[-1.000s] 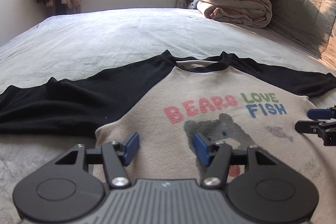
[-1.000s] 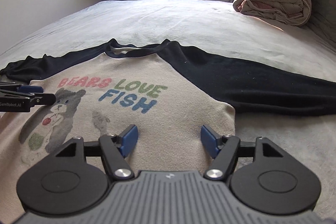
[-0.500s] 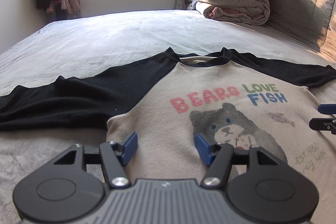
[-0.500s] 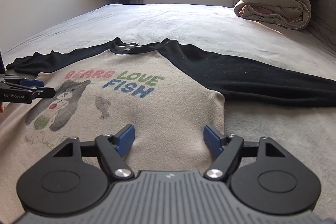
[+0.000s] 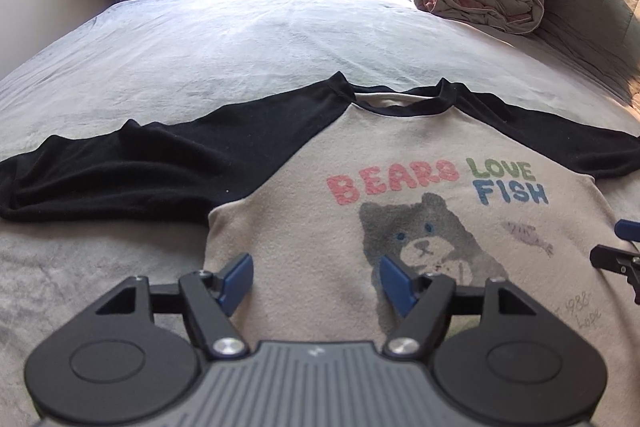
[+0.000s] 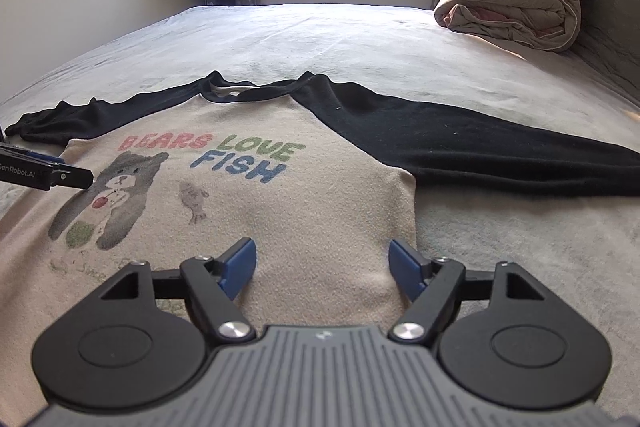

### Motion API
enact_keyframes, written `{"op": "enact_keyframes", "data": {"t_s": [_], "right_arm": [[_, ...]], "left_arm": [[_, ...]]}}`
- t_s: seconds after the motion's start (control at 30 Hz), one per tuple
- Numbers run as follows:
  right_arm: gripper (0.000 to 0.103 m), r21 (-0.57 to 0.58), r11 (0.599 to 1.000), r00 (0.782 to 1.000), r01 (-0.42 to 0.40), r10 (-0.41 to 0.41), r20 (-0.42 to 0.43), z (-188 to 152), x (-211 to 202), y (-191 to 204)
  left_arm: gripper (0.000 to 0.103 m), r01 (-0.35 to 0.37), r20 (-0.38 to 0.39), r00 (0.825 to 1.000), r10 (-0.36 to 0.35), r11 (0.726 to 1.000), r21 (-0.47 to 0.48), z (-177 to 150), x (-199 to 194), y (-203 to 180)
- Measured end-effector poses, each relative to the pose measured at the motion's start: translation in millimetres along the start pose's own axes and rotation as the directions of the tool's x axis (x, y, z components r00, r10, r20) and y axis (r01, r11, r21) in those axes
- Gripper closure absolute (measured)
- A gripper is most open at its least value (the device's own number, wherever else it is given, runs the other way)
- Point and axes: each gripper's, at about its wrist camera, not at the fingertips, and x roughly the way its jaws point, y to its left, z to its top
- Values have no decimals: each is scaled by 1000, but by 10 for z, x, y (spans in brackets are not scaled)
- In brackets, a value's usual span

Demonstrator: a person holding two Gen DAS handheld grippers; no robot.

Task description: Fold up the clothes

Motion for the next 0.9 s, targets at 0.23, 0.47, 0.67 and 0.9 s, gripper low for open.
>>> {"op": "enact_keyframes", "data": {"t_s": [0.23,0.47,0.67,0.9], "right_arm": [[27,105,994,999,25,-22,-25,193,34,-153],[26,208,976,998,57,-48,-52,397,76,-357],[26,335,931,989,147,-134,-60,401,95,-929],[26,474,846,969,243,-231,-83,405,117,-1596]], "left_arm": [[29,-12,-29,1000,11,998,-56,146,3,-14],[29,16,-13,1000,-17,995,-96,281,-10,5],[29,2,5,1000,-1,995,-104,347,26,31],[29,2,8,1000,-2,994,-107,385,104,-19]]}}
